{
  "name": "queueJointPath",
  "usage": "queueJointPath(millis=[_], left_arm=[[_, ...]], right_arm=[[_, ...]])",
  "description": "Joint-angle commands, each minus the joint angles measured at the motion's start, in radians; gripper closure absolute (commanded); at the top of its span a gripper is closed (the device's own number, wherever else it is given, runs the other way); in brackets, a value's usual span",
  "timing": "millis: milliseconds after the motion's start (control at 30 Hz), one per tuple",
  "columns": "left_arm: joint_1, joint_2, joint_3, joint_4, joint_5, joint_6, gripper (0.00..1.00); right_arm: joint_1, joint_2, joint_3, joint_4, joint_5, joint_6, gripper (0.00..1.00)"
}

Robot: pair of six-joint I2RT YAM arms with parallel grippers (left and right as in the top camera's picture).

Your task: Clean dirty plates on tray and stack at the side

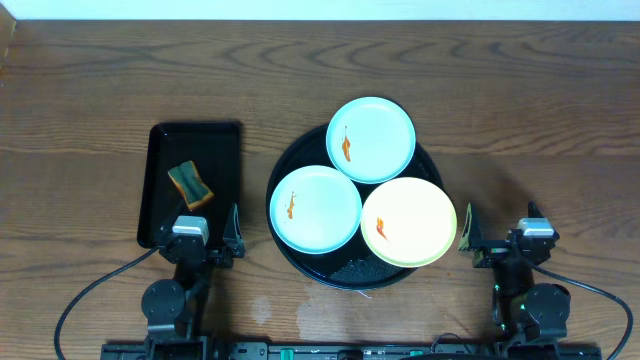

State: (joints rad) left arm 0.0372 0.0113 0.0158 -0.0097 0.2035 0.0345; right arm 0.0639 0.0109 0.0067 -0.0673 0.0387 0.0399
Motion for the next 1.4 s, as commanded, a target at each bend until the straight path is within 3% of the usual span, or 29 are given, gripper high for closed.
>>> queueJointPath(millis=[0, 1267, 1367], left_arm=[[-0.004, -0.005, -0.012, -0.042, 0.013, 0.018, 0.12], [-0.004, -0.005, -0.012, -0.042, 0.013, 0.018, 0.12], [-0.005, -0.005, -0.012, -0.034, 0.090, -0.038, 0.12]], right_arm=[[-0.005, -0.005, -0.001, -0.004, 0.009, -0.011, 0.01], [-0.005, -0.005, -0.001, -0.004, 0.009, -0.011, 0.01], [-0.005, -0.005, -0.001, -0.004, 0.009, -0.011, 0.01]])
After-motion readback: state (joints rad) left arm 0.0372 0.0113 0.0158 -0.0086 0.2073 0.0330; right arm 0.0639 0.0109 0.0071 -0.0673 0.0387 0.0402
